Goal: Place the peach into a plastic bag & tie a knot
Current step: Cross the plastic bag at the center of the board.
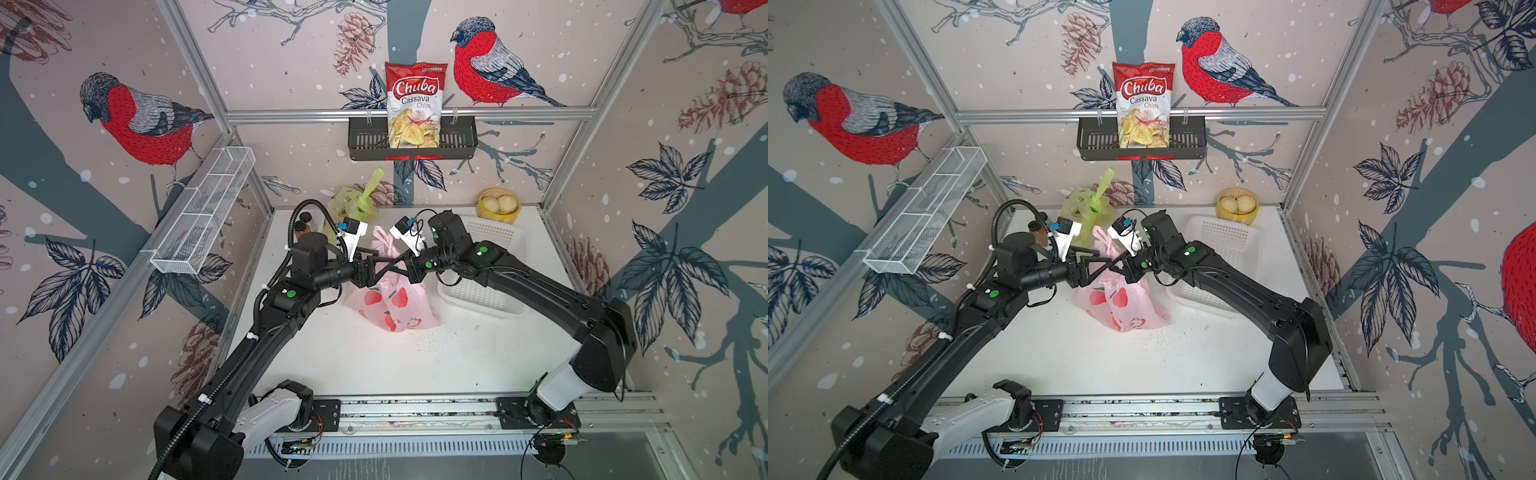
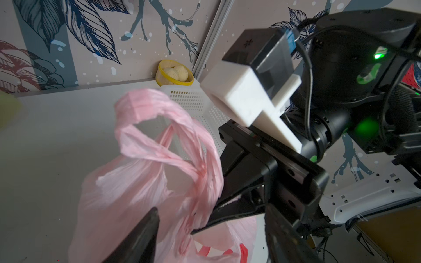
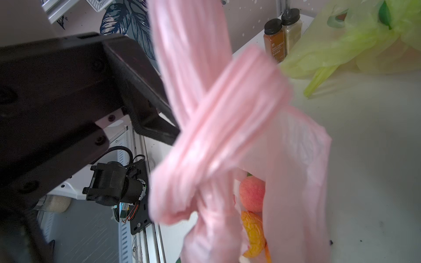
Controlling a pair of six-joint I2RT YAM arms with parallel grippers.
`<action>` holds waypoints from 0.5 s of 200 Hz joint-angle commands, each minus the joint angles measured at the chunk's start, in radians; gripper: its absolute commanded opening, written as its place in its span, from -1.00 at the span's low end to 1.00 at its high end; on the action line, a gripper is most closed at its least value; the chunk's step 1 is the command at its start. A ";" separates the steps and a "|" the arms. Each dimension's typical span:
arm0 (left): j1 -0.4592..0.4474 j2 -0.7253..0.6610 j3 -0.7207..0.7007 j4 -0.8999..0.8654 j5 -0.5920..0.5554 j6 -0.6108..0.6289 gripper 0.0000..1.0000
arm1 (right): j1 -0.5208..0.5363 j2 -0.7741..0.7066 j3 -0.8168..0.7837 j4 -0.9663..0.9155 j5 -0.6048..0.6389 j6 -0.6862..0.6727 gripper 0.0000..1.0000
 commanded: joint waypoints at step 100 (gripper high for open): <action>0.002 -0.048 -0.095 0.033 -0.176 -0.001 0.07 | -0.027 -0.013 -0.016 0.011 -0.086 -0.013 -1.00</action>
